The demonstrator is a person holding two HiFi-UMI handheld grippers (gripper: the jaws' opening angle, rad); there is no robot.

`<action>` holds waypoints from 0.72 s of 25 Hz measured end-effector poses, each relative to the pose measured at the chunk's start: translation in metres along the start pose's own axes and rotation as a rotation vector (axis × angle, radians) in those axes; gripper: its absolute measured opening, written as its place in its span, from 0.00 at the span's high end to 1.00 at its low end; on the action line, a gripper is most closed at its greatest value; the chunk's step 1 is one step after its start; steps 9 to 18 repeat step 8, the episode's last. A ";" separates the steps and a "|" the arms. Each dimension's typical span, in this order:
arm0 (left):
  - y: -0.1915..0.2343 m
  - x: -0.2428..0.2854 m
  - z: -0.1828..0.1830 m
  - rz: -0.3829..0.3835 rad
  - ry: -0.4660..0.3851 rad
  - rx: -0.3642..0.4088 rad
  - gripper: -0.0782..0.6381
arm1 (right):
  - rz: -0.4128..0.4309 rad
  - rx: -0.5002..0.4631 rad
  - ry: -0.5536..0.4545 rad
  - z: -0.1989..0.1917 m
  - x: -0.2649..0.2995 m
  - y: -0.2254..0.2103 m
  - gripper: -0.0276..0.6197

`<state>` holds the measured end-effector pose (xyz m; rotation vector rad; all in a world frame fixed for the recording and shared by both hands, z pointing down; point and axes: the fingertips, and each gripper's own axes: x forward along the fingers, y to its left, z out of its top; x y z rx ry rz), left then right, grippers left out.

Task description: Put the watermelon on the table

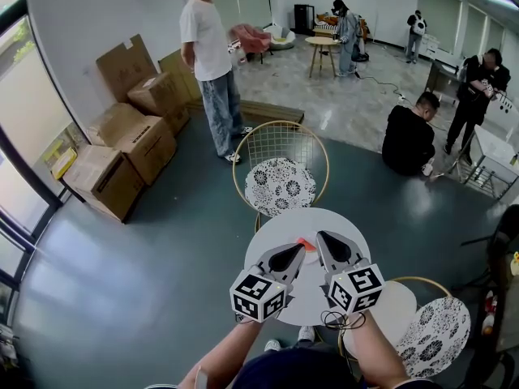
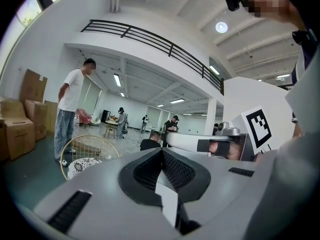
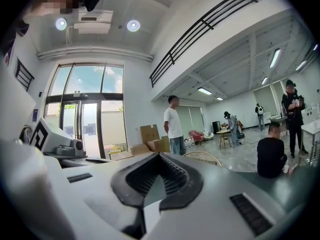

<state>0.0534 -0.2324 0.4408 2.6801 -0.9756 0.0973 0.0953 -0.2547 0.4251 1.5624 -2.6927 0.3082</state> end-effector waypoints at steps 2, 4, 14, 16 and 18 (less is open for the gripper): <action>-0.001 -0.002 0.003 0.000 -0.001 0.004 0.88 | 0.003 0.001 -0.004 0.003 -0.001 0.001 0.95; -0.003 -0.003 0.005 0.000 -0.002 0.007 0.88 | 0.004 0.000 -0.008 0.006 -0.003 0.002 0.95; -0.002 -0.006 0.005 -0.001 -0.004 0.011 0.88 | 0.006 -0.005 -0.014 0.007 -0.002 0.006 0.95; -0.002 -0.006 0.005 -0.001 -0.004 0.011 0.88 | 0.006 -0.005 -0.014 0.007 -0.002 0.006 0.95; -0.002 -0.006 0.005 -0.001 -0.004 0.011 0.88 | 0.006 -0.005 -0.014 0.007 -0.002 0.006 0.95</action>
